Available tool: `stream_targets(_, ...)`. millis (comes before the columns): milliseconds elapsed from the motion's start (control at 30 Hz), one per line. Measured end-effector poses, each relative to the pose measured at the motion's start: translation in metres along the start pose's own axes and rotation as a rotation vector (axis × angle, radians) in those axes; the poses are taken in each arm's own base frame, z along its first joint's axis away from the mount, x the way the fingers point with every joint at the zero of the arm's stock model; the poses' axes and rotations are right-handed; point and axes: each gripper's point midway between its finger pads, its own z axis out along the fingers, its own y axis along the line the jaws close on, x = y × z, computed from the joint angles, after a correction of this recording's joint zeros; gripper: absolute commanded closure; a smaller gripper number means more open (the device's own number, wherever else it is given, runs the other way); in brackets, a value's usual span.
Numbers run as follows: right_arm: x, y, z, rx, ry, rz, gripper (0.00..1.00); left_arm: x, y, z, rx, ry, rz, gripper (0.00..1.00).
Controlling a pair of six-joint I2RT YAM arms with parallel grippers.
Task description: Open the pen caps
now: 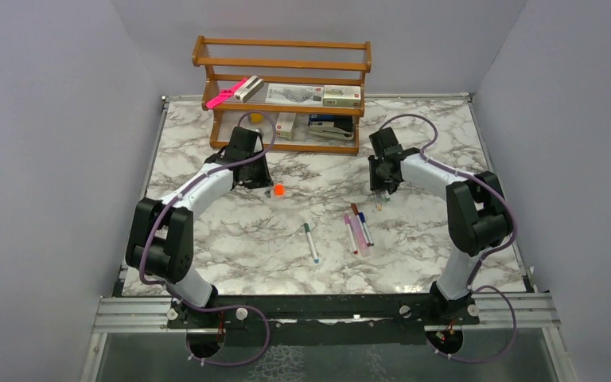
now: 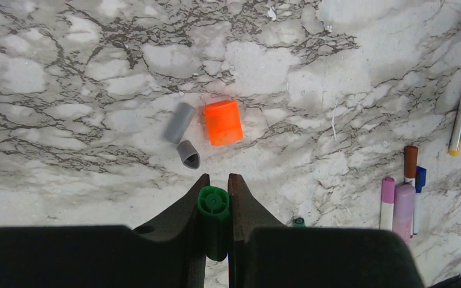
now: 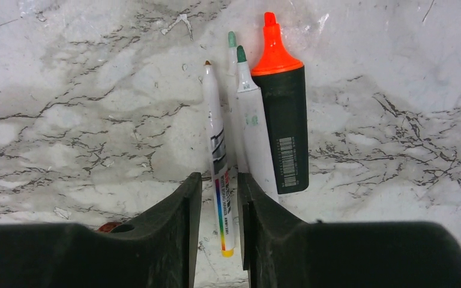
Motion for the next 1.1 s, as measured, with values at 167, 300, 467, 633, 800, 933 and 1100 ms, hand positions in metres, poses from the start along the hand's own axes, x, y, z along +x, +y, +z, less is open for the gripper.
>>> stream_targets(167,-0.004,0.002,-0.005,-0.014,-0.012,0.001,0.7,-0.004,0.007,0.005,-0.039,-0.007,0.022,0.99)
stream_targets(300,-0.011,0.006,-0.015,-0.04,-0.035,0.005,0.7,-0.002,0.016,0.014,-0.076,0.011,0.033,0.98)
stream_targets(467,-0.027,0.014,-0.035,-0.091,-0.085,0.012,0.69,0.002,0.026,0.025,-0.119,0.037,0.047,0.95)
stream_targets(633,-0.035,0.02,-0.048,-0.135,-0.11,0.014,0.69,0.004,0.031,0.033,-0.138,0.058,0.053,0.86)
stream_targets(800,-0.034,0.024,-0.053,-0.16,-0.108,0.013,0.69,0.007,0.032,0.036,-0.142,0.068,0.051,0.84)
stream_targets(933,-0.034,0.025,-0.055,-0.168,-0.108,0.013,0.69,0.007,0.032,0.036,-0.141,0.069,0.049,0.84)
stream_targets(1100,-0.034,0.027,-0.056,-0.179,-0.107,0.012,0.69,0.014,0.035,0.036,-0.147,0.082,0.044,0.69)
